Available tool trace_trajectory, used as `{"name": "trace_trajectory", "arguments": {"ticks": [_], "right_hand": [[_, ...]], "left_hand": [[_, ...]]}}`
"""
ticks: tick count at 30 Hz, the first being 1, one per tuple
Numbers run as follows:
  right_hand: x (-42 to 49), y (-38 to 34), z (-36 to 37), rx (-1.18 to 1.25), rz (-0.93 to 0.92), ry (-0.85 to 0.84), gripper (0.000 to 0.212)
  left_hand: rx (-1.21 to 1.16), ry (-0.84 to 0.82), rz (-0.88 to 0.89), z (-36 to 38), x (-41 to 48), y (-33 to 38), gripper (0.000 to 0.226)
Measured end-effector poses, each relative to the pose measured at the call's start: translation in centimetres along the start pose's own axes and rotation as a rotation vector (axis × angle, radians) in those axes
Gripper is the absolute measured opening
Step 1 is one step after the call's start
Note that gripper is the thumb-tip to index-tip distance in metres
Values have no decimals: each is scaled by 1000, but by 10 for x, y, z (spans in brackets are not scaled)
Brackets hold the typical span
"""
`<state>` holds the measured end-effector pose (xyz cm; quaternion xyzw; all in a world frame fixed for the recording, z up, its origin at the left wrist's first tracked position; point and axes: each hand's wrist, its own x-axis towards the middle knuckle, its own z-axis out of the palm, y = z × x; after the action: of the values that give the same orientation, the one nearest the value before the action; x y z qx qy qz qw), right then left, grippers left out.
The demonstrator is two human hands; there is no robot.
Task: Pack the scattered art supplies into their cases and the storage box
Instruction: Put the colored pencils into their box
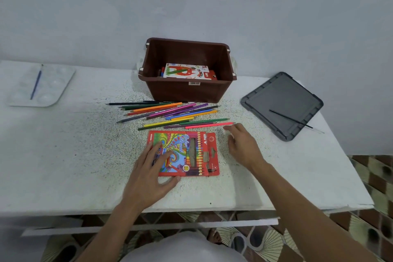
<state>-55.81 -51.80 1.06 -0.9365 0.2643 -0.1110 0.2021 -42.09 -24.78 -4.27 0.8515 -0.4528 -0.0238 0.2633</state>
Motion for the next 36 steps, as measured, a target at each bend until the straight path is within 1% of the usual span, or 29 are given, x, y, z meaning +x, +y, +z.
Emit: {"name": "trace_trajectory", "arguments": {"ticks": [4,6,10,12,14,16,18,20,22,27,32,36], "right_hand": [[21,5,-1,-233,36,-100,52],[24,8,3,-291,52,-134,53],[23,7,7,-482,74,-46,29],[19,9,4,-527,96,19,22],[13,14,-1,-516,115,111,17],[7,23,-8,-502,95,206,17],[0,35,-14,-460,28,275,19],[-9,48,-20,-421,-67,305,23],[-18,59,-23,-422,-128,311,25],[-42,66,-30,-426,-208,305,36],[-58,59,-23,-403,-242,235,41],[-68,38,-10,-314,-286,218,41]], "left_hand": [[-10,-1,9,0,0,0,70],[-15,4,10,0,0,-1,70],[-16,12,13,1,1,-2,69],[-10,11,15,2,1,-2,69],[-14,15,15,2,0,-2,69],[-14,23,18,2,1,-2,68],[-12,26,18,3,1,-2,68],[-8,23,14,4,1,-3,69],[-1,20,15,5,1,-3,70],[10,15,11,4,2,-3,71],[20,-5,2,4,1,-3,72],[25,-12,-1,3,1,-3,72]]}}
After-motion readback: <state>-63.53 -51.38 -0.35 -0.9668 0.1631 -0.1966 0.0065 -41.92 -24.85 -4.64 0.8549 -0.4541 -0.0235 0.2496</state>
